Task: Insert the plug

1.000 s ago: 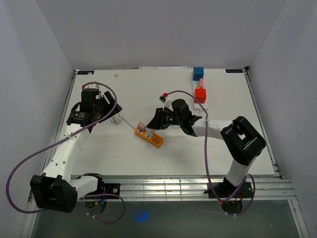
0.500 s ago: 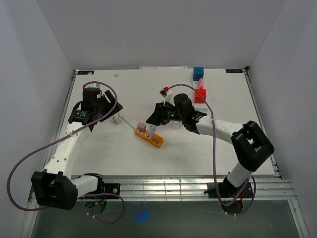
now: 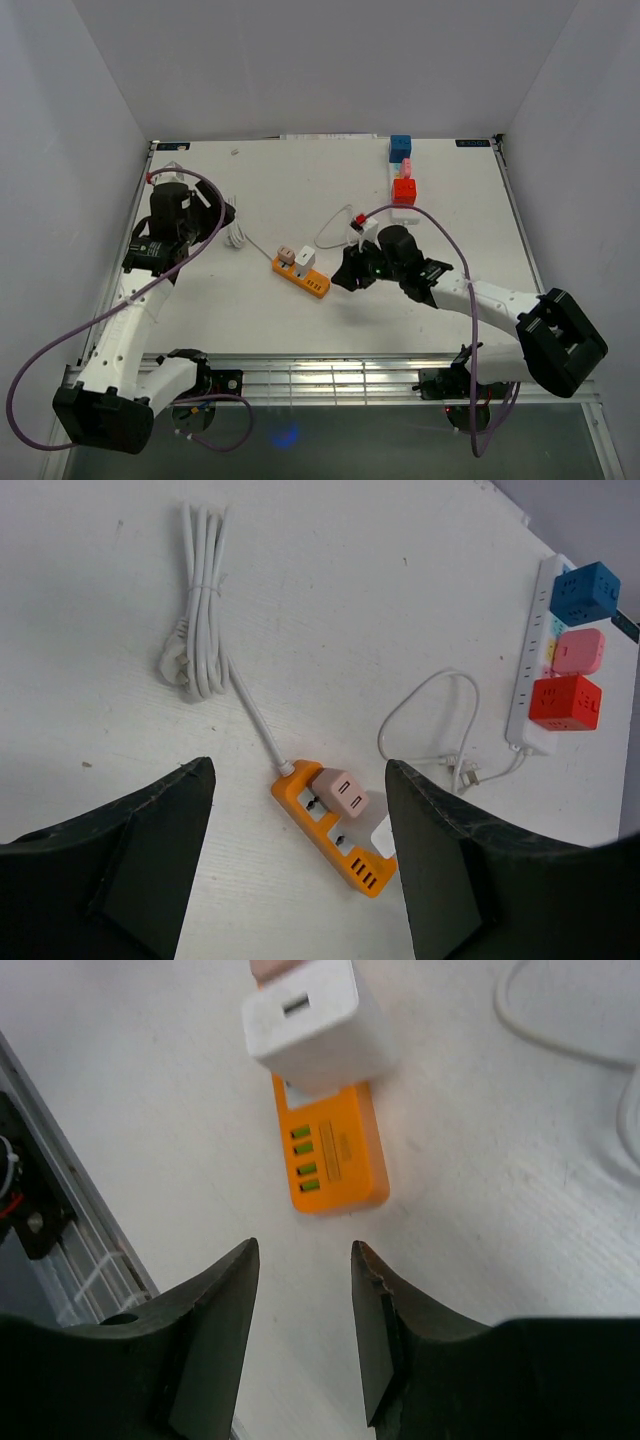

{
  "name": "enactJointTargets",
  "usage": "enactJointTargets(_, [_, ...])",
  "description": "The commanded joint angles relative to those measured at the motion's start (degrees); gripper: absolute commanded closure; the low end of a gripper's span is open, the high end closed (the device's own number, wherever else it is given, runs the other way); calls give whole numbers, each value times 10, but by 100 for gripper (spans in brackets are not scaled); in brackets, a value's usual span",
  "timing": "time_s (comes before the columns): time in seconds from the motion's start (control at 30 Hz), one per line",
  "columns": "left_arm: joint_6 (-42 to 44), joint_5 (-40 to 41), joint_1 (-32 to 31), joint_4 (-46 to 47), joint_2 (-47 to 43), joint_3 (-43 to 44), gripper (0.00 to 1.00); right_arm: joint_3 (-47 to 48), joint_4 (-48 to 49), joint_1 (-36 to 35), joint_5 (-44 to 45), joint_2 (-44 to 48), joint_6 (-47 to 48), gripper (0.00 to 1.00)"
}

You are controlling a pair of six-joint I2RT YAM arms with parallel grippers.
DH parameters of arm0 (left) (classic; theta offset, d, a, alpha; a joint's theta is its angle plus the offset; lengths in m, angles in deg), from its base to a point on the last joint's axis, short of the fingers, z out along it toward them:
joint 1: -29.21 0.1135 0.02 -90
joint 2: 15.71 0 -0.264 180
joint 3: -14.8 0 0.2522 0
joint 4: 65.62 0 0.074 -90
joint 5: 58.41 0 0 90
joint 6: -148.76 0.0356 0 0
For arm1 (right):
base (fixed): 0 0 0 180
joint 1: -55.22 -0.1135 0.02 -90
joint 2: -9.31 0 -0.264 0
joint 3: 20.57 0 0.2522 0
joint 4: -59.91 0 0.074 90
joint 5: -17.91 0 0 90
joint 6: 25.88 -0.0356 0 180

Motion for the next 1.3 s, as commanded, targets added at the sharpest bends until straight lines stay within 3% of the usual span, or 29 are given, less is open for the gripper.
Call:
enactJointTargets(0.0, [9,38,3,3,-49,7,20,-52,-18,-11,37,45,20,52])
enactJointTargets(0.27, [17,60,3,2,-96,-13,21,-99,25,-49,77,9,2,54])
enactJointTargets(0.5, [26,64,2,-7,-94,-8,21,29,71,-59,76,-178,6,55])
enactJointTargets(0.63, [31,71,2,-12,-93,-6,21,151,67,-53,70,-269,9,56])
enactJointTargets(0.73, [32,66,2,-13,-94,-6,21,187,74,-47,51,-290,9,56])
enactJointTargets(0.87, [33,53,2,-9,-93,-10,21,199,71,-47,57,-259,20,55])
enactJointTargets(1.03, [49,13,2,11,-91,-20,20,122,66,-44,92,-148,58,45])
enactJointTargets(1.27, [68,-74,2,72,-140,-76,16,-16,57,-43,196,65,107,7])
